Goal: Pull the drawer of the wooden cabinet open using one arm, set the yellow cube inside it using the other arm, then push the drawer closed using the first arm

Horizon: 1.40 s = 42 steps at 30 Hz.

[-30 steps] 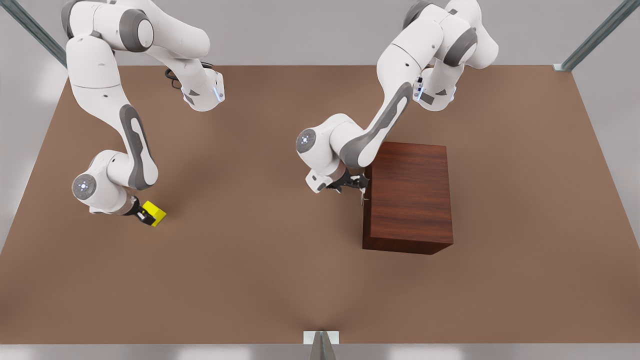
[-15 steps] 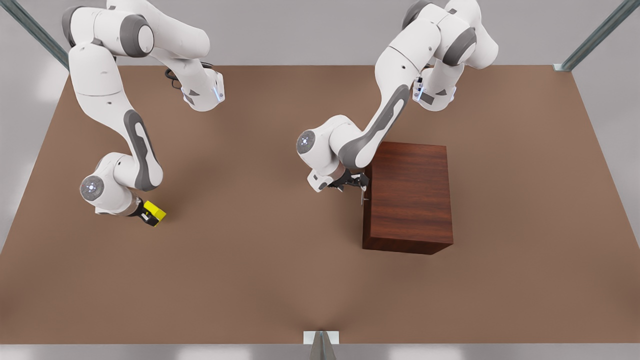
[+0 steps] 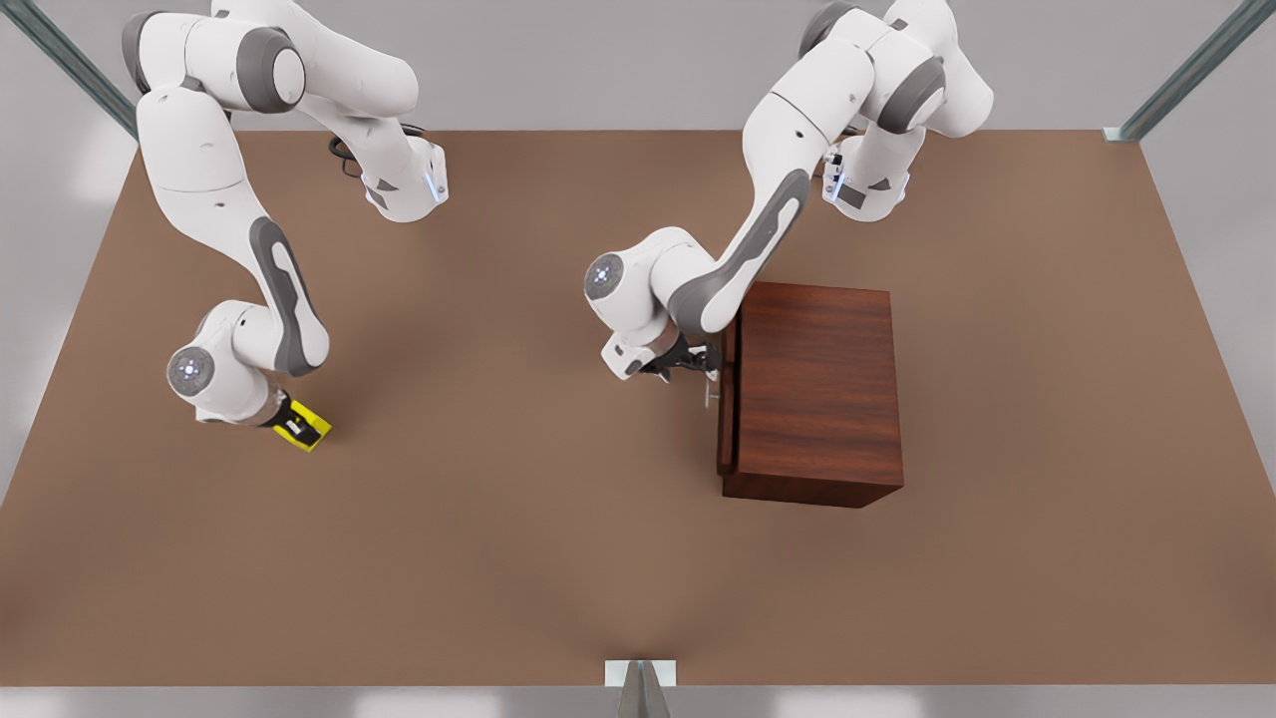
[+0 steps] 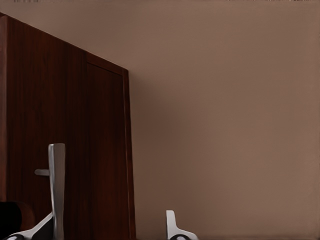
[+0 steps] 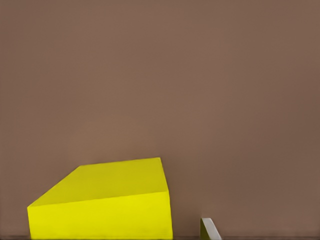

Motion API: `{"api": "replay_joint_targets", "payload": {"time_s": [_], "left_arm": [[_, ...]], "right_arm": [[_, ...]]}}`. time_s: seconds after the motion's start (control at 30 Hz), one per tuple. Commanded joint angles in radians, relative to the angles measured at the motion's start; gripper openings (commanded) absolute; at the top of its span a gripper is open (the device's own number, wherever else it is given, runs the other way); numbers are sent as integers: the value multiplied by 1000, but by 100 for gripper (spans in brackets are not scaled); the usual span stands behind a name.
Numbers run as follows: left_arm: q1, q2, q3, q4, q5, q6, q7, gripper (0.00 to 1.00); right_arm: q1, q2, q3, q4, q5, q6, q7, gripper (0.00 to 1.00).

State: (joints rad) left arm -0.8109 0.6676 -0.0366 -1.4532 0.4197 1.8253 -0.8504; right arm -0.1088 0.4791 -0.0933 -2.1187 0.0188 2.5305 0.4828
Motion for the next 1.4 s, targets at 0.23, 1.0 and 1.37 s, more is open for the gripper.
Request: {"api": "replay_joint_targets", "payload": {"time_s": [0.23, 1.0, 1.37], "left_arm": [[-22, 18, 0, 31, 2, 9, -61, 100], [-73, 81, -2, 155, -10, -1, -125, 100], [-99, 107, -2, 198, -9, -1, -141, 100]], "right_arm": [[0, -2, 1, 0, 1, 10, 13, 80], [-8, -120, 55, 256, 3, -386, 16, 71], [-6, -123, 93, 465, -36, -665, -75, 70]]}}
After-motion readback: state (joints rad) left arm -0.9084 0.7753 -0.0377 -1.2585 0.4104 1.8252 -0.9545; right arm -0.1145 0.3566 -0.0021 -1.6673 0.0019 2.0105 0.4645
